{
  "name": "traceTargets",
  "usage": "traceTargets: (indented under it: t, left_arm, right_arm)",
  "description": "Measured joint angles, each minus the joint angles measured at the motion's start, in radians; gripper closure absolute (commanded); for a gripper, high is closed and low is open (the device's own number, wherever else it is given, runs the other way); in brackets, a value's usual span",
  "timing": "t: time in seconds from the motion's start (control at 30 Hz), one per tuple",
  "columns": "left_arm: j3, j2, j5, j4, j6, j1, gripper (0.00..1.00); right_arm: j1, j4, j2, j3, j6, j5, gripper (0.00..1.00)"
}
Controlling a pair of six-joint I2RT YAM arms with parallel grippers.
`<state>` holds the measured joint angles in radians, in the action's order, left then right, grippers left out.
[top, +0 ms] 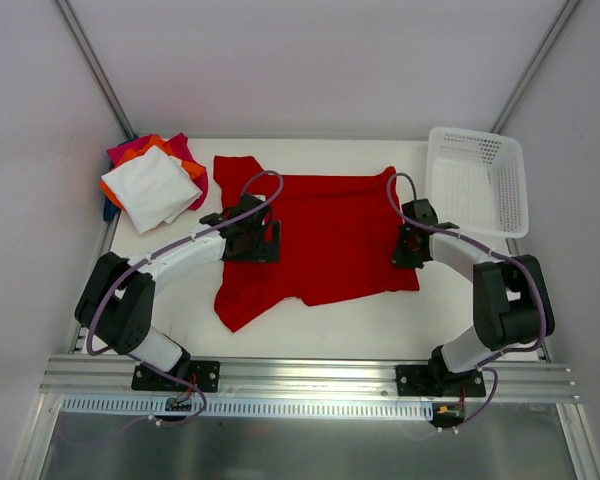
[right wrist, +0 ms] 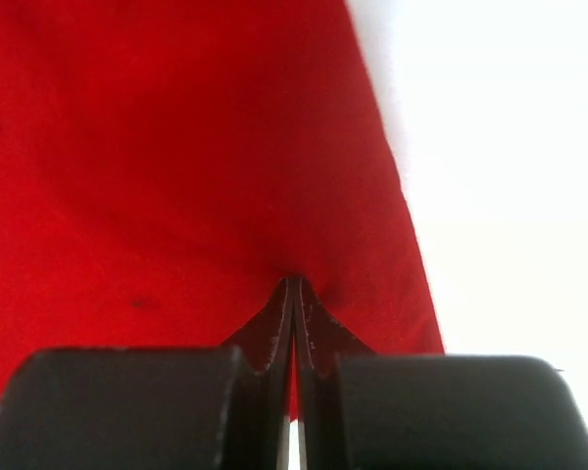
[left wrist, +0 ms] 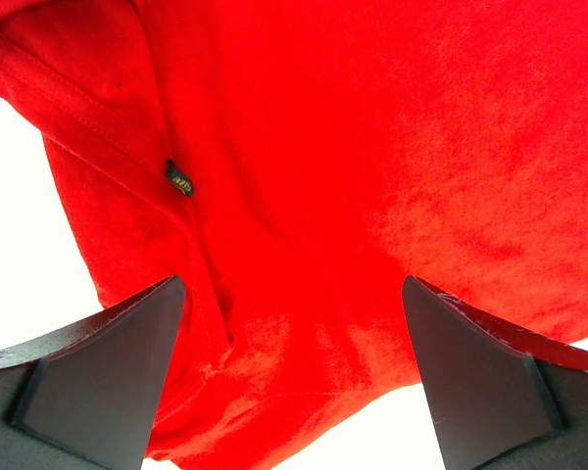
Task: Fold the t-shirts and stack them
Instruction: Flatten the tshirt out
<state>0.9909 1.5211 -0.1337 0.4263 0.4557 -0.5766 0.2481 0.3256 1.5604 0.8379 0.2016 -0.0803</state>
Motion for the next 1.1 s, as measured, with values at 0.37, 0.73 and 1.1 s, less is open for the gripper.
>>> traceTargets:
  t: [0.37, 0.73, 1.1]
  left_arm:
    - [-0.013, -0.024, 0.001, 0.001, 0.000, 0.000, 0.05]
    - [-0.033, -0.117, 0.002, 0.004, 0.000, 0.000, 0.05]
    - [-0.032, -0.101, -0.024, -0.005, 0.003, 0.000, 0.04]
  right_arm:
    - [-0.158, 0.031, -0.077, -0.068, 0.076, -0.044, 0.99]
    - [-0.295, 0.116, -0.244, -0.087, 0.110, -0.075, 0.22]
    - [-0.008, 0.183, -0.488, 0.053, 0.117, -0.121, 0.01]
